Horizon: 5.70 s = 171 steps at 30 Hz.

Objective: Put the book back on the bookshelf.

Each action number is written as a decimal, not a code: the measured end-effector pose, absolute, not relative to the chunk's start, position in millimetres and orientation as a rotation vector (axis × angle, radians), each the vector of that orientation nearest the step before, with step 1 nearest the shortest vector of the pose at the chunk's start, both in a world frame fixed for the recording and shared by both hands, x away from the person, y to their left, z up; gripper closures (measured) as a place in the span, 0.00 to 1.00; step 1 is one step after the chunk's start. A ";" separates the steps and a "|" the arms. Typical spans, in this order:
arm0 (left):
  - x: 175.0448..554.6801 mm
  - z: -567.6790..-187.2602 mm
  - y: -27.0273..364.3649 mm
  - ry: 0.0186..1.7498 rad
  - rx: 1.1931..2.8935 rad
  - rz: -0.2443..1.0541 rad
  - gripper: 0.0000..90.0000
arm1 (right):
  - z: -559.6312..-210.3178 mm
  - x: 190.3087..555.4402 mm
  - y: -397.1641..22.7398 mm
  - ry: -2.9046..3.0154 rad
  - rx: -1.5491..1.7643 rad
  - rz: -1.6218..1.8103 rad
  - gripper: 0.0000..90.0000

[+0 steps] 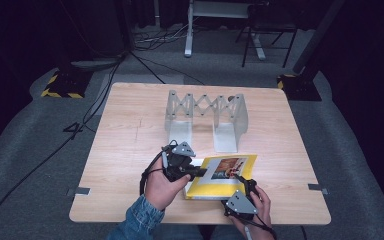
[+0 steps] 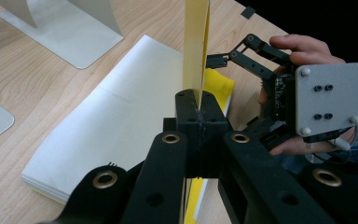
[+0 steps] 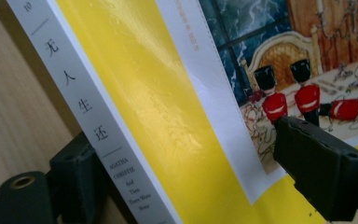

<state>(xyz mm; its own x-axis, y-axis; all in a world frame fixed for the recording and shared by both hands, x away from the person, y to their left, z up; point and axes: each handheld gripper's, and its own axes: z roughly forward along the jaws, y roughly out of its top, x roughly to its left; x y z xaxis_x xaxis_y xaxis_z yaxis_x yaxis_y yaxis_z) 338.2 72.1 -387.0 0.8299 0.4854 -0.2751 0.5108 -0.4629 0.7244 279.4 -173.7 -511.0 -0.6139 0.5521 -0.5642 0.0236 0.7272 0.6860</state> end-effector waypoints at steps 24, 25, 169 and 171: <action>344.8 -403.7 94.0 0.932 2.087 0.212 0.70 | -487.5 275.7 -165.3 2.099 0.125 0.645 0.82; 343.7 -405.0 96.9 0.937 2.063 0.202 0.67 | -485.1 275.5 -165.7 2.107 0.143 0.660 0.83; 342.5 -504.9 253.7 1.266 2.042 0.500 0.35 | -423.1 433.4 -163.4 1.898 1.089 1.291 0.80; 342.6 -504.9 253.7 1.266 2.043 0.500 0.35 | -424.4 434.3 -161.7 1.914 1.089 1.286 0.80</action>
